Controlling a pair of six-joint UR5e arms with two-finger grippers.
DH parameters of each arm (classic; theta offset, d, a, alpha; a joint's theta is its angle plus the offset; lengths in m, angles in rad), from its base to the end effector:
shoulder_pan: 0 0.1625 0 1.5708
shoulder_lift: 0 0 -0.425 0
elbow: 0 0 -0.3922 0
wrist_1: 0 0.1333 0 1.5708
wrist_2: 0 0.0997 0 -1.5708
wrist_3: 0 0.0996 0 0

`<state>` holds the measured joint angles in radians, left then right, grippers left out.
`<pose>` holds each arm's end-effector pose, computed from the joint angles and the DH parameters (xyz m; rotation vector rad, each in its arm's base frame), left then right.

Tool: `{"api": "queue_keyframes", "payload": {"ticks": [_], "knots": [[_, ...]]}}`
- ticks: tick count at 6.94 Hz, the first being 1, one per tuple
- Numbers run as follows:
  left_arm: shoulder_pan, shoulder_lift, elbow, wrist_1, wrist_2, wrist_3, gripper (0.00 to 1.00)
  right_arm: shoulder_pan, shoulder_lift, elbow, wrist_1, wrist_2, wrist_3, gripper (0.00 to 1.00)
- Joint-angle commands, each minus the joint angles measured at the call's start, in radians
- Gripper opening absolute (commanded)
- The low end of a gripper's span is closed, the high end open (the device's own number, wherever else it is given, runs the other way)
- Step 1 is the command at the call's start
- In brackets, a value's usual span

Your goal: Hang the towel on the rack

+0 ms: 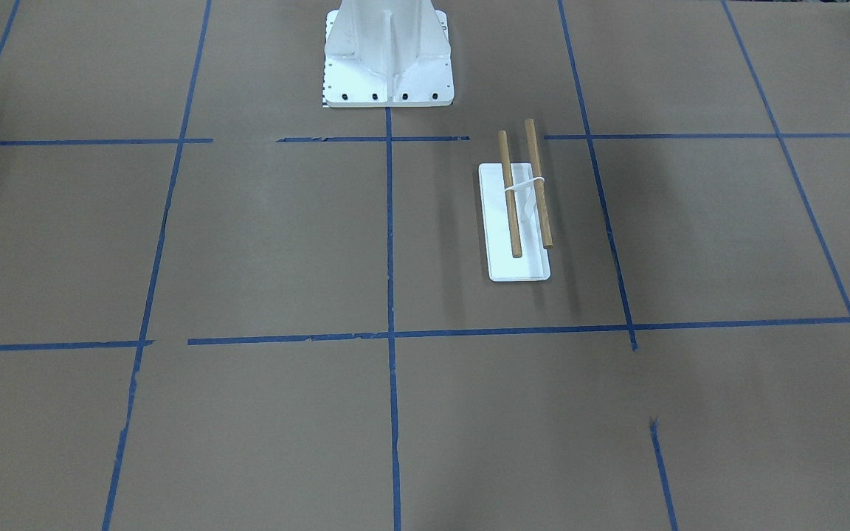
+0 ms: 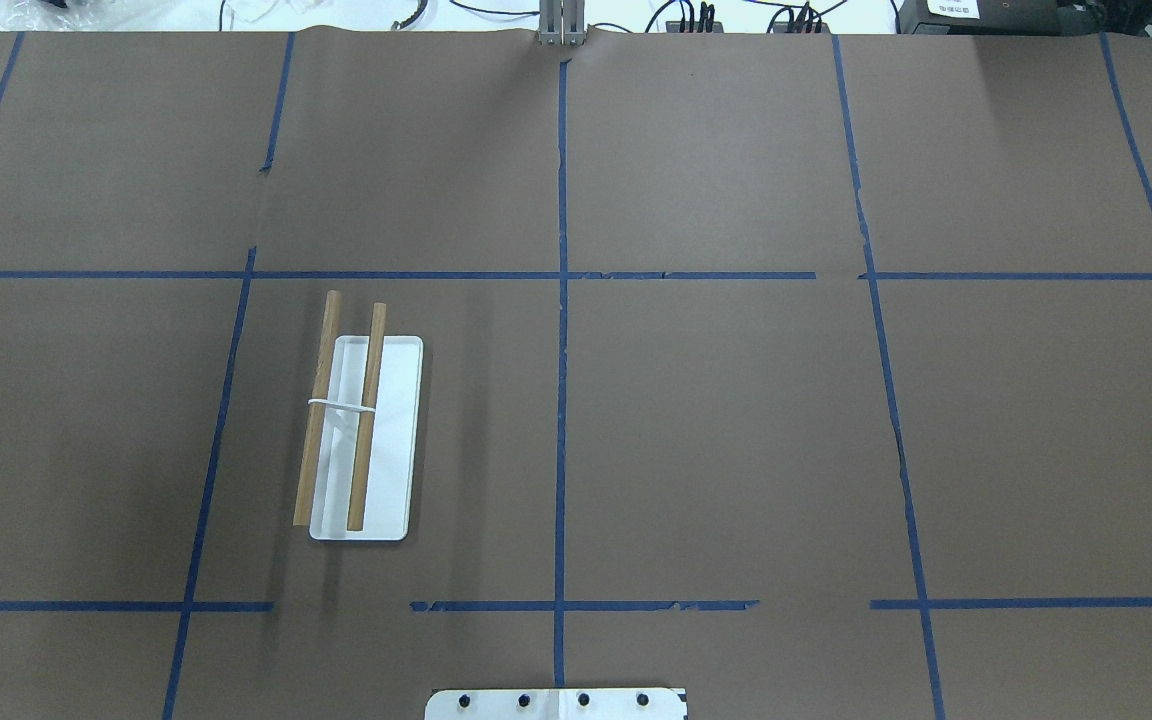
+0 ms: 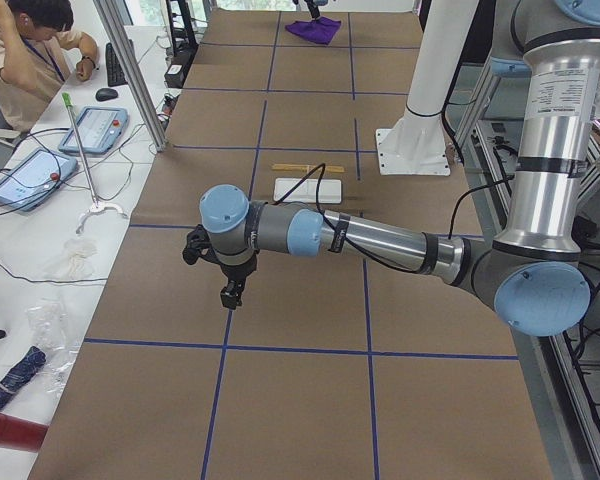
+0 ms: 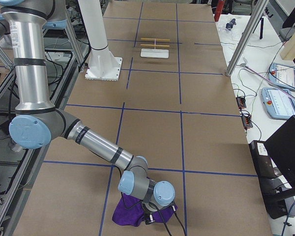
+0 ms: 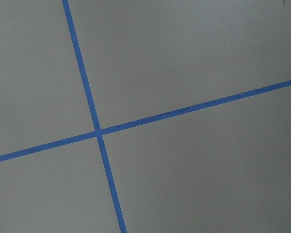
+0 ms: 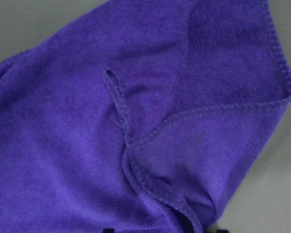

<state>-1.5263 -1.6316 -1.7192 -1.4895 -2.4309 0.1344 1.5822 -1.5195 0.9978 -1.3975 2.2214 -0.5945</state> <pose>-0.0348 -0.5187 0.5570 0.1587 0.8544 0.2225 0.0779 -0.4276 0.8909 -0.1296 -0.7207 -0.4438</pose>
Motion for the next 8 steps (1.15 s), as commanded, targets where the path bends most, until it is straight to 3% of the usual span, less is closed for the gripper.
{"api": "queue_keyframes", "payload": {"ticks": [1,4,5,6,7,8], "knots": [[0.000,-0.001,0.003,0.000,0.000,-0.001,1.00,-0.004,0.012,-0.008,0.000,-0.049,-0.001,0.70],[0.000,-0.001,0.003,0.000,-0.001,0.001,1.00,-0.040,0.022,-0.037,0.002,-0.054,0.002,0.70],[0.000,-0.001,0.003,0.000,-0.001,0.001,1.00,-0.065,0.038,-0.077,0.053,-0.058,0.001,0.67],[0.000,-0.001,0.001,0.000,-0.001,0.001,1.00,-0.071,0.047,-0.099,0.074,-0.058,0.001,0.42],[0.000,-0.001,0.000,0.000,-0.001,0.001,1.00,-0.071,0.048,-0.088,0.074,-0.055,-0.002,0.00],[0.000,-0.001,-0.002,0.000,0.001,-0.001,1.00,-0.070,0.059,-0.076,0.072,-0.048,-0.010,0.00]]}}
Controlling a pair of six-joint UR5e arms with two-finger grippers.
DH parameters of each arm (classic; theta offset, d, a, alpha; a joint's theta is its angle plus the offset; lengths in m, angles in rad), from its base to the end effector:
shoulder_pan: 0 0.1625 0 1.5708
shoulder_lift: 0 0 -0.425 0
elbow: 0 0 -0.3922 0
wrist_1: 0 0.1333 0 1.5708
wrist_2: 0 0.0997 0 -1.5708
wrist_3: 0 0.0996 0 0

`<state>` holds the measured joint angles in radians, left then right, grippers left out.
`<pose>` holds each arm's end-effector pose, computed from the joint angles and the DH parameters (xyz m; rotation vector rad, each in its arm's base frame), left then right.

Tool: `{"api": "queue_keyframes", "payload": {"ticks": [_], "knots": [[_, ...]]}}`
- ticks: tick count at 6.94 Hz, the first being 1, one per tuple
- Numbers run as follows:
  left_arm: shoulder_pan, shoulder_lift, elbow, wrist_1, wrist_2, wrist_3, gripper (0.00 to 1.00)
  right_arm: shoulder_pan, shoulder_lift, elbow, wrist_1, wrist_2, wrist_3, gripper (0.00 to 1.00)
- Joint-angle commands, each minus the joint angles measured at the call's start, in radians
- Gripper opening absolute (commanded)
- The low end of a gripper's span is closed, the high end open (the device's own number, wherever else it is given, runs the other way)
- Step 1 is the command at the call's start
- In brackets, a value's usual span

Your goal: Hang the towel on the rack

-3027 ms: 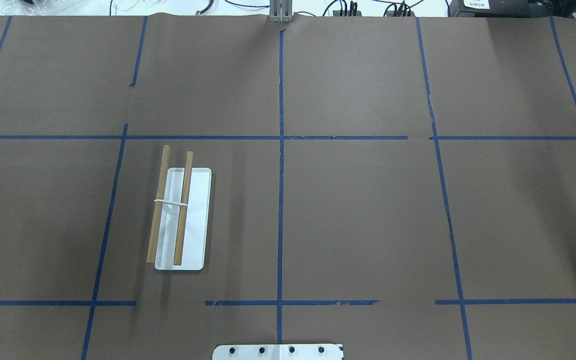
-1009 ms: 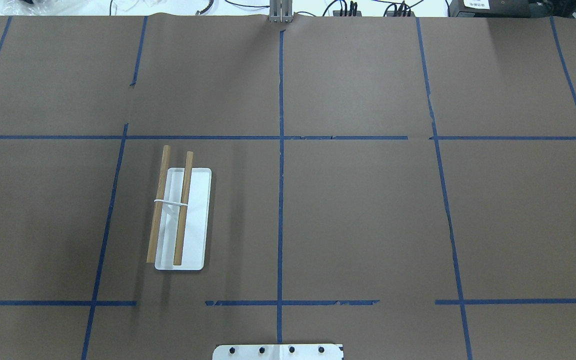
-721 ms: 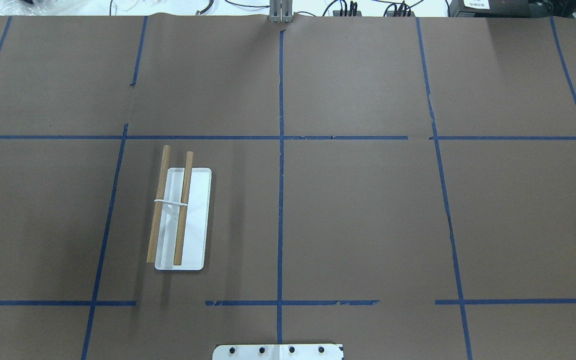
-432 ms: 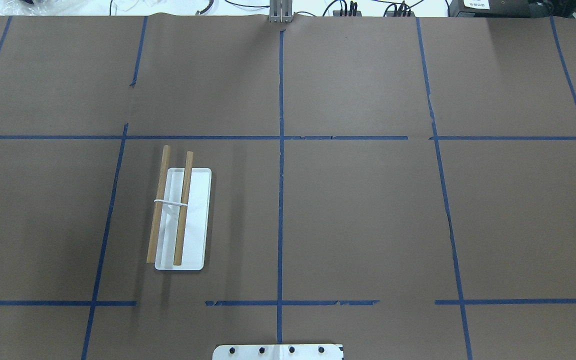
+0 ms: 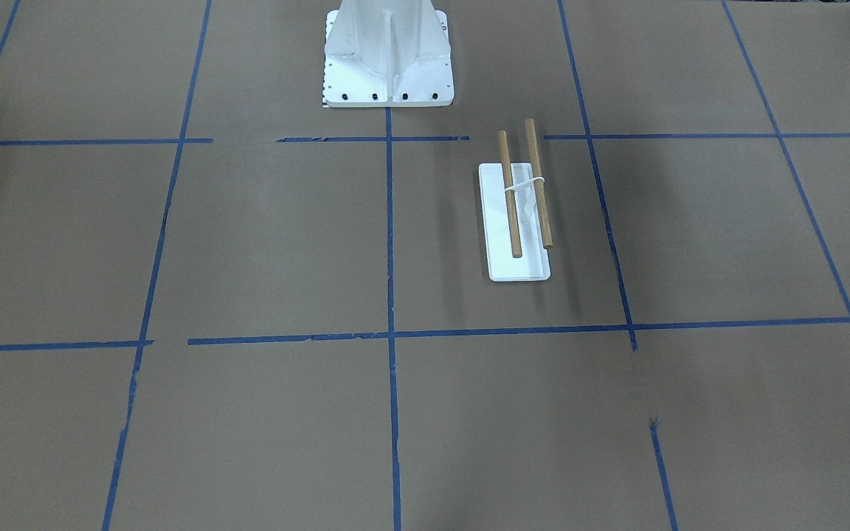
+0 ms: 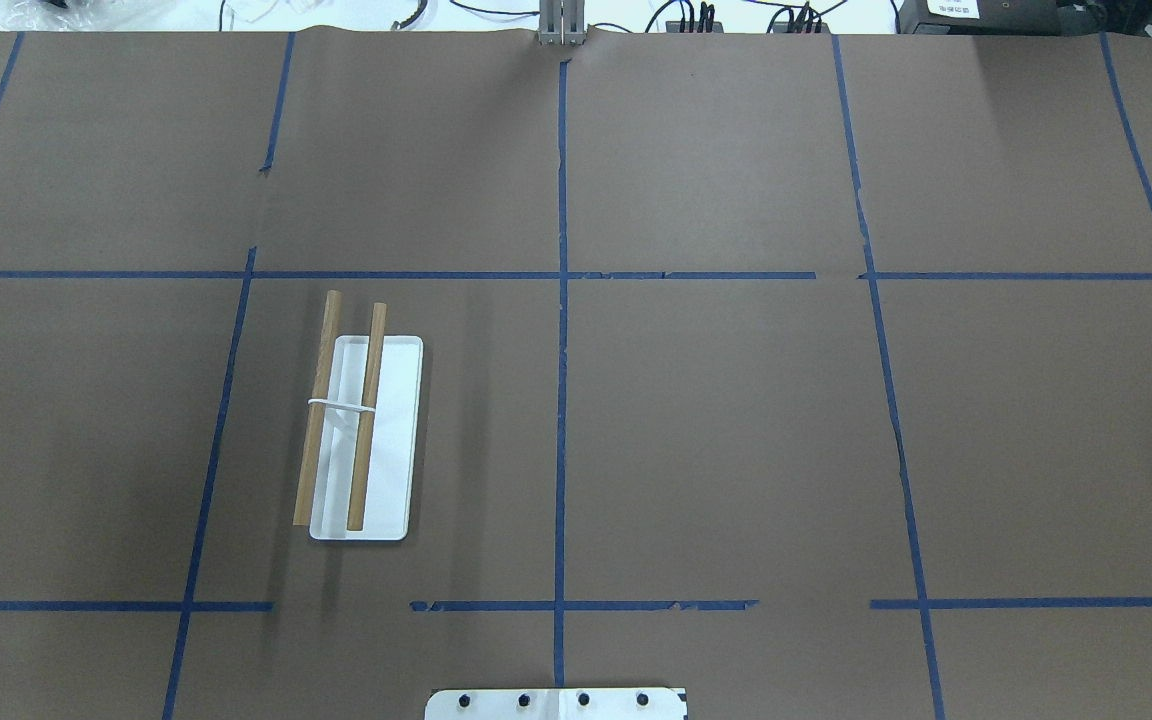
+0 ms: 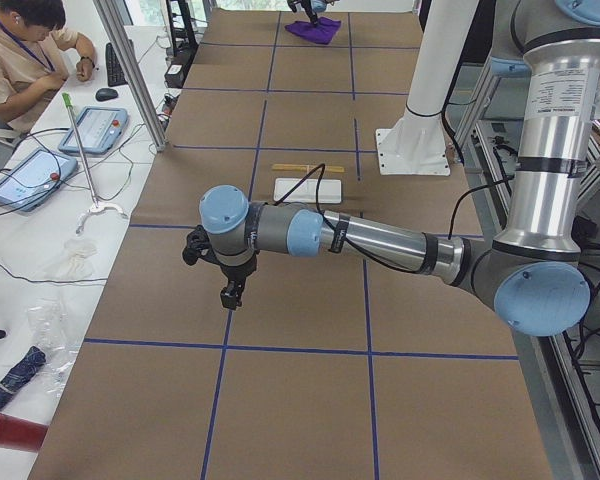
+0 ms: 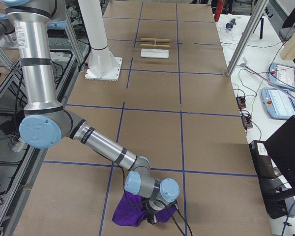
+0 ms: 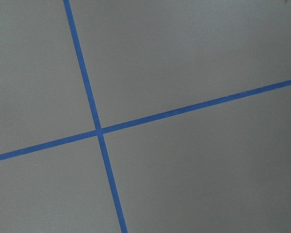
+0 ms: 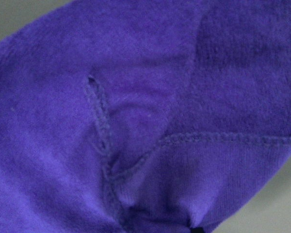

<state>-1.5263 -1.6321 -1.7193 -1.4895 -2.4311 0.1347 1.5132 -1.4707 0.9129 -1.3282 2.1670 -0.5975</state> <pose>-0.0348 -0.5189 0.5567 0.1594 0.8546 0.2231 0.0517 -0.4482 0.9022 -0.1387 -0.6593 -0.5366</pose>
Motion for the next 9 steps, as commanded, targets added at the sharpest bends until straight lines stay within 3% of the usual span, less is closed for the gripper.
{"api": "queue_keyframes", "payload": {"ticks": [1,2,3,5,6,7,9], "knots": [[0.000,0.000,-0.003,0.000,0.000,-0.001,1.00,0.001,0.012,0.032,0.000,0.008,-0.005,0.00],[0.000,0.000,-0.006,0.000,0.000,-0.003,1.00,0.024,0.001,0.116,-0.017,0.034,-0.005,0.00],[0.000,0.000,-0.011,0.000,0.000,-0.004,1.00,0.063,-0.016,0.258,-0.122,0.095,-0.004,0.00],[0.003,-0.014,-0.017,-0.002,-0.020,-0.009,1.00,0.073,-0.022,0.601,-0.392,0.189,0.086,0.00],[0.005,-0.014,-0.020,-0.002,-0.098,-0.009,1.00,0.061,-0.025,0.761,-0.442,0.233,0.216,0.00],[0.009,-0.015,-0.008,-0.049,-0.165,-0.020,1.00,-0.005,-0.023,0.893,-0.471,0.291,0.325,0.00],[0.079,-0.015,-0.014,-0.269,-0.178,-0.294,1.00,-0.233,0.056,1.084,-0.462,0.310,0.685,0.00]]}}
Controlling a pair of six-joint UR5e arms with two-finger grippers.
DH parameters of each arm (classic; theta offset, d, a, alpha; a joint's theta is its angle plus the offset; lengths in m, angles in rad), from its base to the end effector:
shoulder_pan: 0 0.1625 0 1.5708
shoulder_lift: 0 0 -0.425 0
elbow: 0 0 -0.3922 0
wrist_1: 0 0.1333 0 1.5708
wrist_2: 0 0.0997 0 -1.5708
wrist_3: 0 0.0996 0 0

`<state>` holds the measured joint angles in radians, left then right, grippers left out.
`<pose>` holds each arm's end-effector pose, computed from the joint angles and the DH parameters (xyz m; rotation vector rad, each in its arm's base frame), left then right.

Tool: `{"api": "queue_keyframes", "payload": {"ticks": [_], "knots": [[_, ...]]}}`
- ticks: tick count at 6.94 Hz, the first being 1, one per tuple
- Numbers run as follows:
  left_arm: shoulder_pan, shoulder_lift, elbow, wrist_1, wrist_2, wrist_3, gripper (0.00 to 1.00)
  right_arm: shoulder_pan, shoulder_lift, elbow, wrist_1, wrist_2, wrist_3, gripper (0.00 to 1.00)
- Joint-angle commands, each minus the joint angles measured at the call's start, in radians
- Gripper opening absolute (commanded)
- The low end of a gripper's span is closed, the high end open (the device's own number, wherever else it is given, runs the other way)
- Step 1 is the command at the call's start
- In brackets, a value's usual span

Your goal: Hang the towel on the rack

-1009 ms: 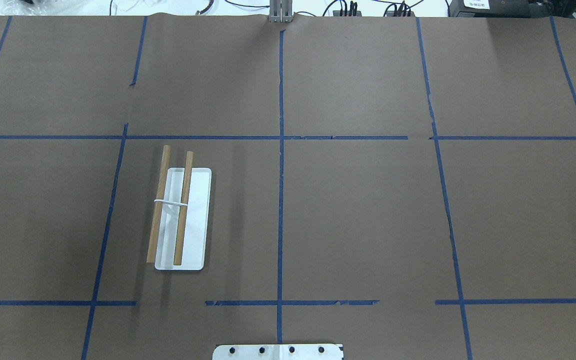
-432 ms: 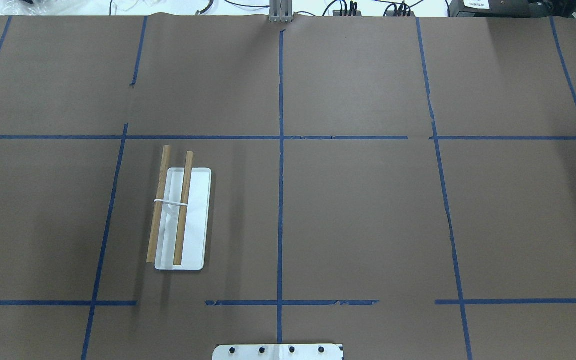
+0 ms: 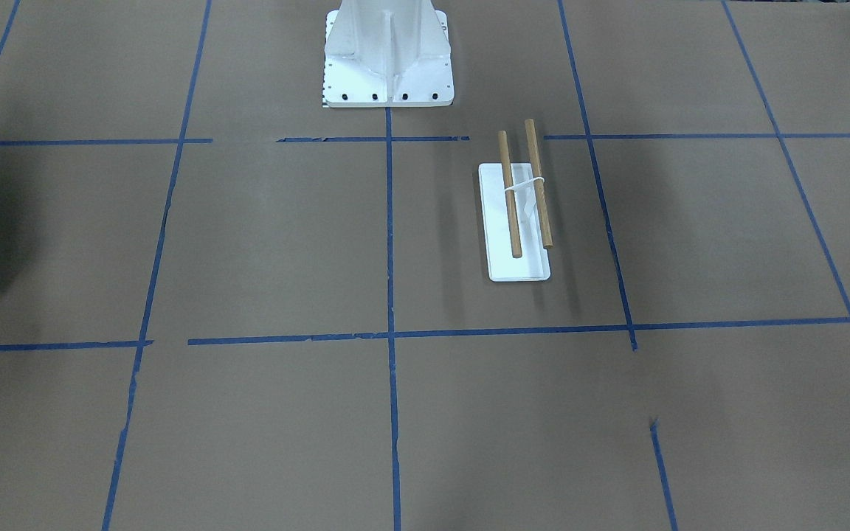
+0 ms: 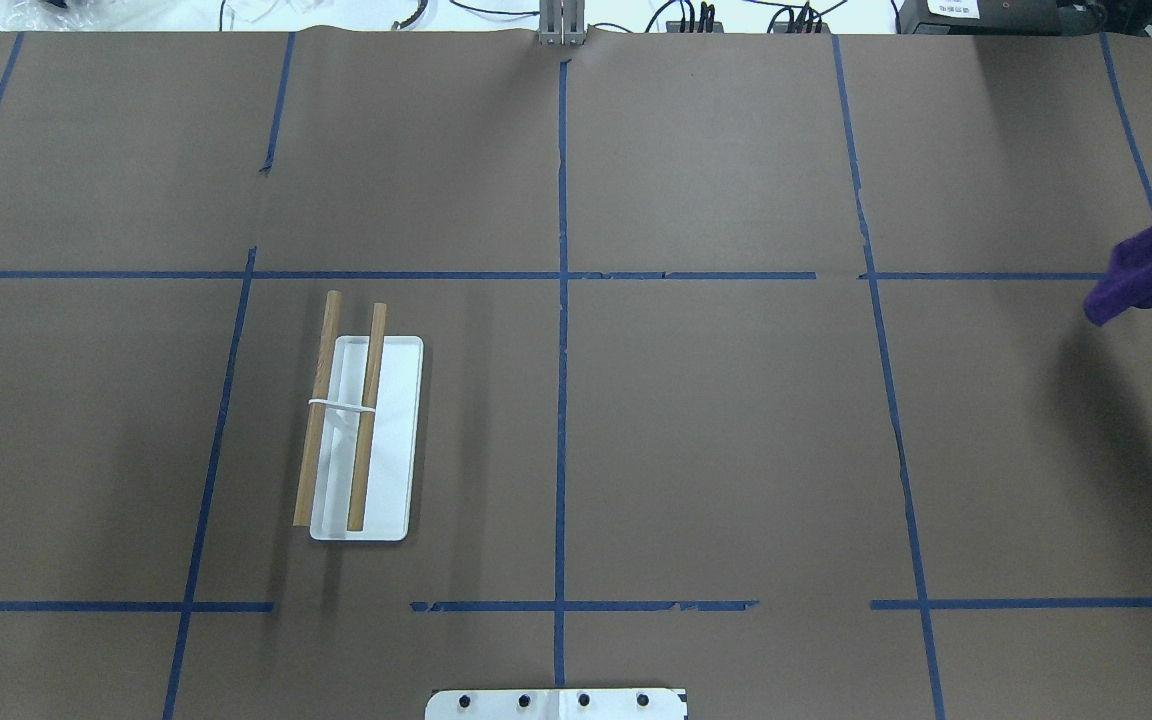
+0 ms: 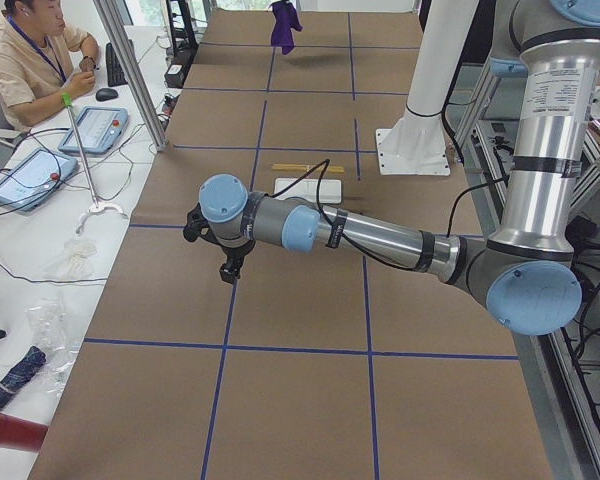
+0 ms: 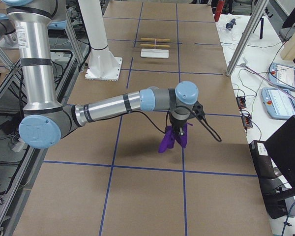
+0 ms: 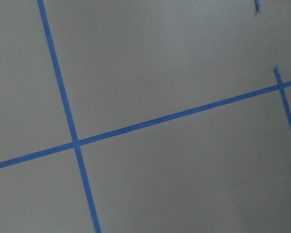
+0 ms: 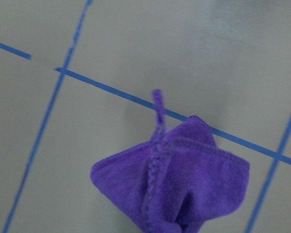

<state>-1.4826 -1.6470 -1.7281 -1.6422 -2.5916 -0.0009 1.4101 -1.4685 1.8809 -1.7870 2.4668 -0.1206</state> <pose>-0.0020 -0.5269 0.5152 0.2328 1.0254 0.2347 -0.0272 -0.5149 0.4697 0.1658 -0.9012 -0.3493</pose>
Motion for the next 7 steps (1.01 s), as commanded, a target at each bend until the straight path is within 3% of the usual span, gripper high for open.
{"api": "queue_keyframes", "payload": {"ticks": [1,3,4,6,7], "knots": [[0.088,-0.002,0.005,-0.257,-0.125,-0.329,1.00,-0.243,0.168,0.127,-0.005,0.006,0.370,0.00],[0.225,-0.101,0.010,-0.452,-0.139,-0.741,1.00,-0.432,0.354,0.119,-0.005,-0.046,0.567,0.00],[0.287,-0.193,0.021,-0.490,-0.127,-0.916,1.00,-0.500,0.426,0.119,-0.005,-0.086,0.635,0.00],[0.462,-0.386,0.015,-0.490,-0.002,-1.313,1.00,-0.622,0.482,0.121,-0.005,-0.234,0.668,0.00],[0.566,-0.433,0.012,-0.490,0.071,-1.458,1.00,-0.651,0.499,0.125,-0.005,-0.274,0.670,0.00]]}}
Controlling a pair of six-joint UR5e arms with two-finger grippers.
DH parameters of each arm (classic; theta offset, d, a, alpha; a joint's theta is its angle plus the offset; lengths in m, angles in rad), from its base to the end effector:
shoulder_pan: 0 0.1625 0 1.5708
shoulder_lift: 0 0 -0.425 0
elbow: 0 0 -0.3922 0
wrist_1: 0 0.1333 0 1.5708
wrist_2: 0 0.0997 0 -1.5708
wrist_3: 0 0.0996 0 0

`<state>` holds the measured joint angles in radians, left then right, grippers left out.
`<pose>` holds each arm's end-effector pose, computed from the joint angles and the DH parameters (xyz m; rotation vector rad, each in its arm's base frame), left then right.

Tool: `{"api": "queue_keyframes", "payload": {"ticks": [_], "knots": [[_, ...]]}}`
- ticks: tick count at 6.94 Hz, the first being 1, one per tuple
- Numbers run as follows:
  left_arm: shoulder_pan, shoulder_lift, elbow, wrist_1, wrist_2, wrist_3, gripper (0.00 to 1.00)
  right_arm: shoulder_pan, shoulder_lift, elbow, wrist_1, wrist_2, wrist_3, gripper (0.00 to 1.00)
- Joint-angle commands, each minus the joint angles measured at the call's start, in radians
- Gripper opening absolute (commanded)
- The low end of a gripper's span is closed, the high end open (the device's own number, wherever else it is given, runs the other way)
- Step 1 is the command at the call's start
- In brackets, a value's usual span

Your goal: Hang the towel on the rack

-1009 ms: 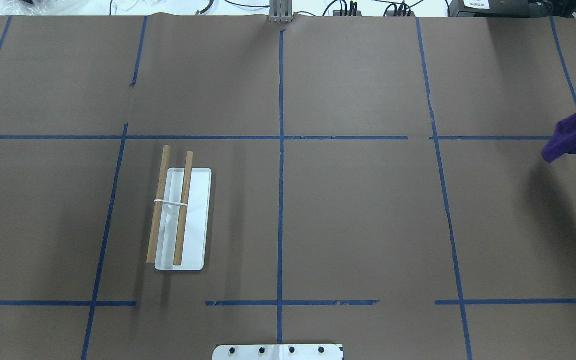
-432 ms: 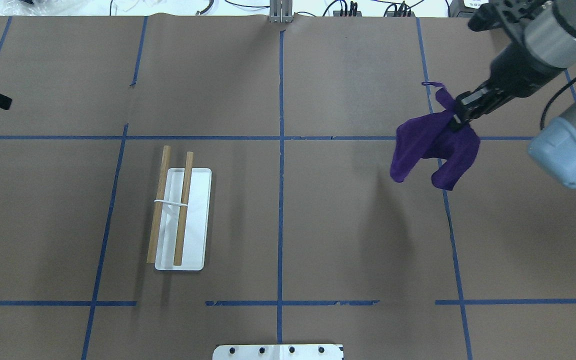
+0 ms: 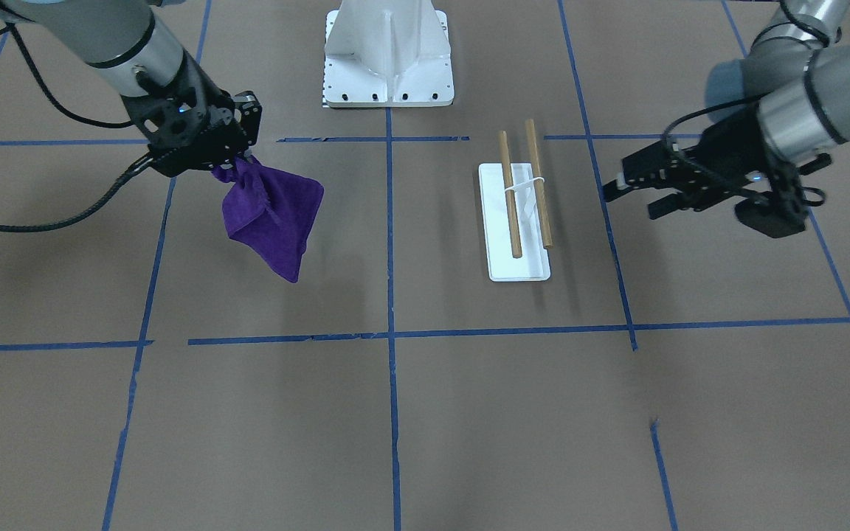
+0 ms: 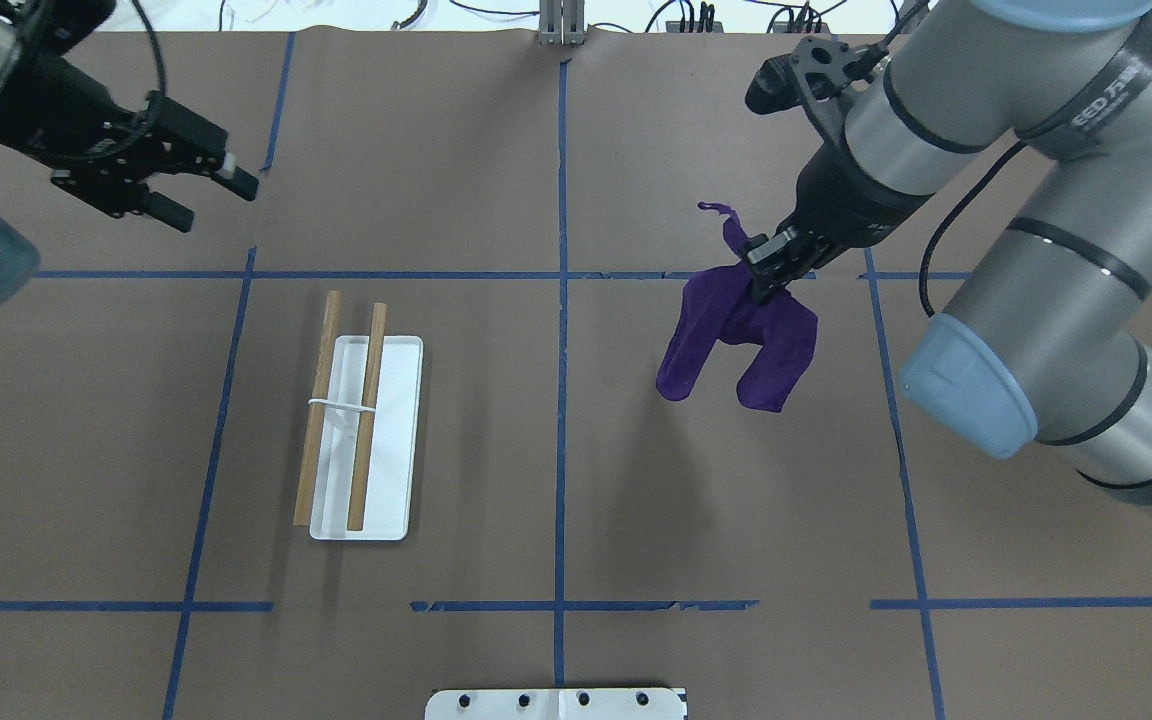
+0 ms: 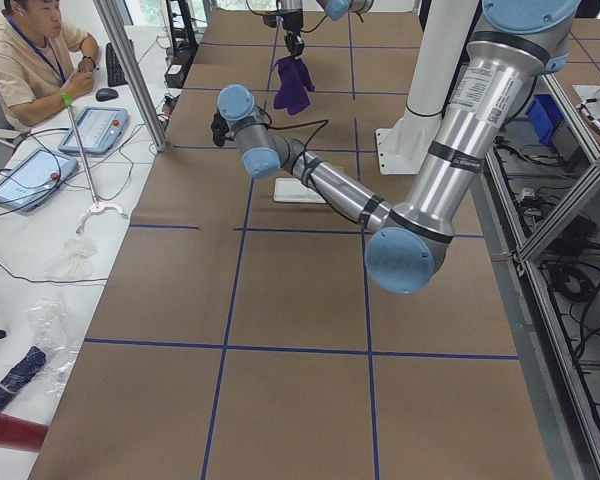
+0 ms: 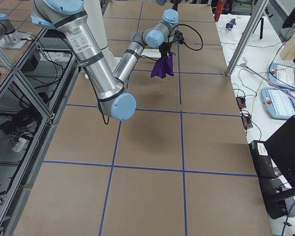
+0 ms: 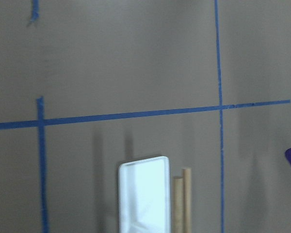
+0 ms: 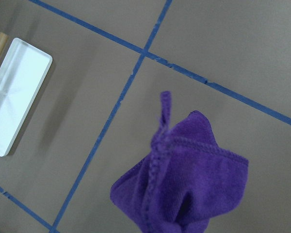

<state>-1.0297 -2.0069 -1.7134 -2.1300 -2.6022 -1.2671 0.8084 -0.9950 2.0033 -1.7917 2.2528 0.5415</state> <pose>0.2660 -0.5356 0.2642 -0.0792 1.3514 -0.0256 -0.3397 -0.4578 0.1711 0.2105 -0.9788 -0.4705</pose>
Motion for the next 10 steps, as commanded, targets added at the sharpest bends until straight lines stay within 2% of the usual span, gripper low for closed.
{"api": "queue_keyframes", "payload": {"ticks": [1,2,3,4,5,6,7,10], "knots": [[0.166,-0.107,-0.006,-0.064,0.173,-0.363,1.00,-0.081,0.054,0.003,0.000,-0.111,0.008,0.00],[0.189,-0.128,-0.008,-0.115,0.180,-0.500,1.00,-0.095,0.073,0.003,0.000,-0.128,0.008,0.00],[0.216,-0.144,-0.029,-0.207,0.265,-0.647,1.00,-0.103,0.087,0.005,0.000,-0.139,0.008,0.00],[0.230,-0.145,-0.032,-0.240,0.316,-0.696,1.00,-0.104,0.094,0.006,0.000,-0.140,0.008,0.00],[0.278,-0.147,-0.028,-0.258,0.318,-0.737,0.94,-0.112,0.099,0.008,0.000,-0.144,0.014,0.00],[0.289,-0.151,-0.028,-0.264,0.317,-0.902,1.00,-0.127,0.117,0.005,0.000,-0.154,0.029,0.00],[0.296,-0.167,-0.022,-0.265,0.317,-0.961,0.97,-0.147,0.127,0.005,0.000,-0.182,0.032,0.00],[0.303,-0.226,0.018,-0.263,0.318,-0.973,0.97,-0.164,0.130,0.006,0.000,-0.190,0.034,0.00]]}}
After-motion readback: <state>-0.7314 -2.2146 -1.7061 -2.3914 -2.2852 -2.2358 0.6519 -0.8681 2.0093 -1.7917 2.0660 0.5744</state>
